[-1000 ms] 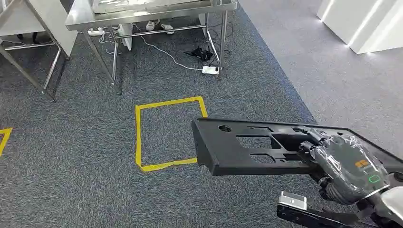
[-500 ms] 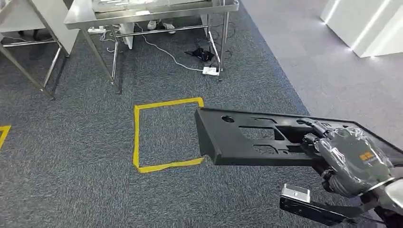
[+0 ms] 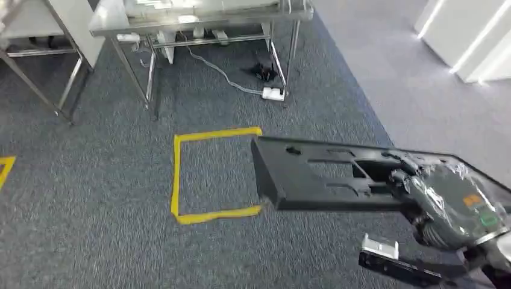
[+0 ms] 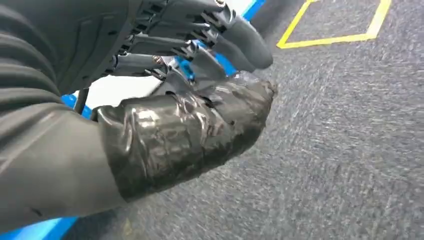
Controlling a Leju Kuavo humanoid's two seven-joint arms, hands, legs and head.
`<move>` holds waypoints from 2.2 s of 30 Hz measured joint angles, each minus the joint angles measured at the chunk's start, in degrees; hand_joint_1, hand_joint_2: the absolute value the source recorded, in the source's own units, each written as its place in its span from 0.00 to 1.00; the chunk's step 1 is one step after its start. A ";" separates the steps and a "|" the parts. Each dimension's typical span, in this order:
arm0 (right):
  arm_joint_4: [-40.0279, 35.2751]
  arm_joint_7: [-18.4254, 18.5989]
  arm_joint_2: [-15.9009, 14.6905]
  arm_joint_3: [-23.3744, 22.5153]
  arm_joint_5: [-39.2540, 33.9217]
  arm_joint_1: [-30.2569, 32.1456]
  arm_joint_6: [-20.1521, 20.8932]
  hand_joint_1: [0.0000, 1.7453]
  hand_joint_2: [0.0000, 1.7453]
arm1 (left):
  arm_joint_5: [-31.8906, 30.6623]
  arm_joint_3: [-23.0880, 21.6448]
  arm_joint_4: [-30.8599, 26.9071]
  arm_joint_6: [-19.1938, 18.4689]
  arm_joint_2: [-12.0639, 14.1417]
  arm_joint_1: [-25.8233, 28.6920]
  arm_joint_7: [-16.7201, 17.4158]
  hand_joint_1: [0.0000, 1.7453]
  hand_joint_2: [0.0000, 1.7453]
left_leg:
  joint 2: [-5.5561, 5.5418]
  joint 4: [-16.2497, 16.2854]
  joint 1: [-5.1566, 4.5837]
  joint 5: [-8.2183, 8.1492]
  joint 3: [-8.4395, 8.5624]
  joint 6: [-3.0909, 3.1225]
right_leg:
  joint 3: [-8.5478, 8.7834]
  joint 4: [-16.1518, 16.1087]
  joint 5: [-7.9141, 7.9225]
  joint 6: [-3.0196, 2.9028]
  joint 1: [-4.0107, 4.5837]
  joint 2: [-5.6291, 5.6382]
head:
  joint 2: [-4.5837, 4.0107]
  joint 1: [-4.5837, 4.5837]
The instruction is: Take the parts from the cabinet and place them on the table.
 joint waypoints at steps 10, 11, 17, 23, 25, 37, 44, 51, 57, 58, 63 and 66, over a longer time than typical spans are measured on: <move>0.02 0.00 0.00 0.04 -0.42 -0.33 -0.17 1.00 1.00 | -0.68 0.00 0.00 0.00 -0.13 -0.96 1.20 0.00 1.00 | 0.24 16.80 0.99 -1.92 -11.64 -2.27 | 4.29 -1.18 -2.73 -1.44 -0.91 -0.21 | 0.00 -0.35; 0.02 0.00 0.00 0.11 -0.42 -0.37 -0.17 1.00 1.00 | -0.70 0.00 0.00 0.00 -0.13 -0.98 1.20 0.00 1.00 | 0.25 12.35 1.05 1.66 -10.20 -2.19 | 5.40 -1.51 -3.24 -1.21 -1.02 -0.21 | 0.00 -0.35; 0.02 0.00 0.02 0.04 -0.44 -0.52 -0.20 1.00 1.00 | -0.70 -0.02 0.00 0.00 0.04 -1.10 1.22 0.00 1.00 | 0.35 -0.20 0.68 4.10 -4.88 -0.64 | 9.16 -2.83 -4.25 1.00 -0.92 0.07 | 0.00 -0.40; 0.11 0.00 0.00 -0.35 -0.94 -0.02 0.00 1.00 1.00 | -1.69 -0.20 0.00 0.00 -0.15 -2.06 3.43 0.00 1.00 | 0.23 -0.98 0.45 2.08 -0.64 1.41 | -1.91 13.41 -9.93 1.59 -0.57 -0.19 | 0.00 0.11; 0.26 0.00 -0.02 -0.94 -1.57 1.43 -0.11 1.00 1.00 | -2.47 -0.48 0.00 0.00 -0.11 -2.43 4.87 0.00 1.00 | 0.05 -1.05 0.27 0.90 1.00 1.46 | -4.86 13.75 -10.76 1.26 -0.32 -0.18 | 0.00 0.11; 1.59 -0.17 -4.39 -20.03 -3.61 27.69 -14.08 1.00 1.00 | -2.64 -3.56 0.00 0.00 1.40 -5.66 3.41 0.00 1.00 | -0.28 11.17 0.29 -6.26 -0.07 -1.69 | 1.85 -1.43 0.48 -2.37 0.33 0.44 | 0.00 0.33; -0.11 0.00 -3.85 -19.04 0.15 24.05 -4.93 1.00 1.00 | -1.90 -4.52 0.00 0.00 1.27 -5.89 3.35 0.00 1.00 | 0.28 2.04 0.78 5.44 -5.11 -1.46 | 6.52 -1.63 -3.98 -1.42 0.04 0.84 | 0.00 0.30; -0.24 0.00 -1.35 -16.35 2.56 17.71 1.03 1.00 1.00 | -1.47 -5.42 -0.04 0.00 1.18 -6.79 2.62 0.00 1.00 | 0.41 0.09 0.21 1.88 -1.27 1.64 | 4.35 6.93 -4.61 0.49 -0.06 0.50 | 0.00 0.22; -0.15 0.00 0.15 -13.90 4.26 15.23 0.74 1.00 1.00 | -0.57 -5.81 -0.04 0.00 0.74 -6.75 2.38 0.00 1.00 | 0.09 -0.23 0.45 -2.60 4.24 1.38 | -6.76 11.05 -9.47 1.07 -0.08 0.36 | 0.00 0.26; -0.15 0.00 0.33 -13.56 4.41 15.05 0.68 1.00 1.00 | -0.57 -5.81 -0.04 0.00 0.70 -6.76 2.38 0.00 1.00 | 0.07 -0.30 0.52 -3.65 5.66 1.17 | -6.64 7.14 -5.25 1.11 -0.07 0.31 | 0.00 0.26; -0.15 0.00 1.48 -11.65 4.68 13.94 0.52 1.00 1.00 | -0.55 -5.86 -0.07 0.00 0.44 -6.93 2.36 0.00 1.00 | 0.07 -2.05 0.06 -4.91 10.36 -0.40 | -5.08 0.61 3.70 -0.57 0.18 0.27 | 0.00 0.26; -0.17 0.00 1.84 -10.97 4.92 13.23 0.42 1.00 1.00 | -0.53 -5.86 -0.07 0.00 0.63 -7.29 2.47 0.00 1.00 | 0.24 6.03 0.35 -3.98 6.19 -1.37 | -2.43 0.26 2.21 -1.58 -0.09 0.39 | 0.00 0.04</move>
